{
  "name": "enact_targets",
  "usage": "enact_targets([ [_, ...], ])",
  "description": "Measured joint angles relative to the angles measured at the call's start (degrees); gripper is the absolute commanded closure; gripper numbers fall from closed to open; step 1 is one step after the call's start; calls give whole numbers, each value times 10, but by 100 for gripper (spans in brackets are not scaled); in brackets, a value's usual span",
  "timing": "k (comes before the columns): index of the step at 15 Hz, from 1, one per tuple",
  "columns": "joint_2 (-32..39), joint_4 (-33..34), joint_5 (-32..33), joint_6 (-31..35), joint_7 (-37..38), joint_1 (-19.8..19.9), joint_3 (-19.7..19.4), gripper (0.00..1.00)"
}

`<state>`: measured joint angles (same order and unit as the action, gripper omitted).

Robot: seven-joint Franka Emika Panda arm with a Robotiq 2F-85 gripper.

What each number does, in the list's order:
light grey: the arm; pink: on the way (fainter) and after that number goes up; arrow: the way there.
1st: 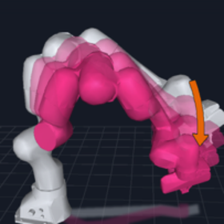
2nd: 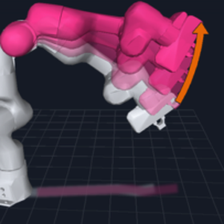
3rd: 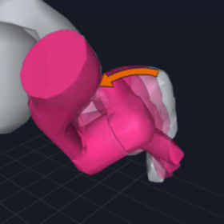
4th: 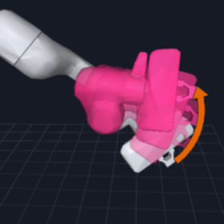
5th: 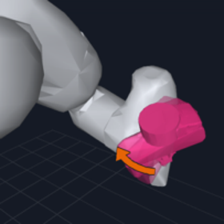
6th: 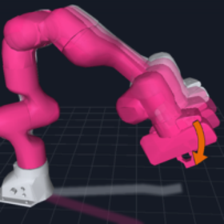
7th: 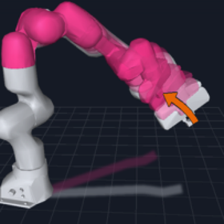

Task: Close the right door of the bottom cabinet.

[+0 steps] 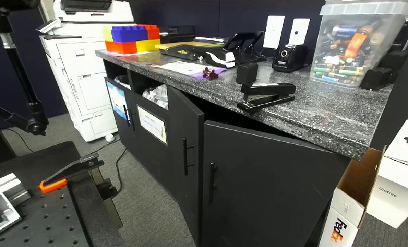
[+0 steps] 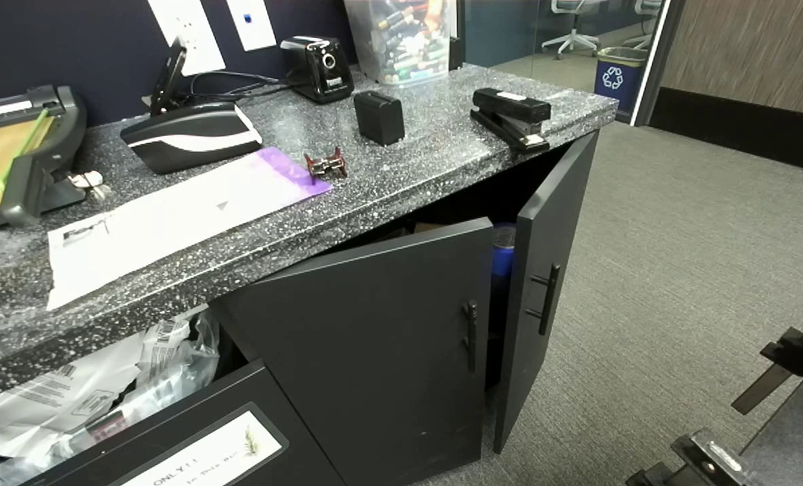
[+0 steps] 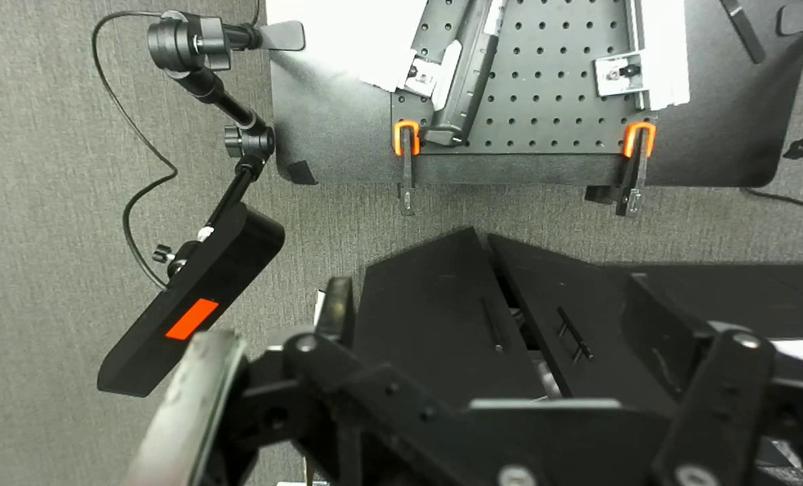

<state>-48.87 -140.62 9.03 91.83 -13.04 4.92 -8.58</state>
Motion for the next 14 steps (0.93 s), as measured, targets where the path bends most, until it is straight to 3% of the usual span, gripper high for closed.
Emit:
enact_targets([
  [11,4,-3,-1,2,0,-2,0,0],
  [14,45,-10,-1,43,1,-10,0,0],
])
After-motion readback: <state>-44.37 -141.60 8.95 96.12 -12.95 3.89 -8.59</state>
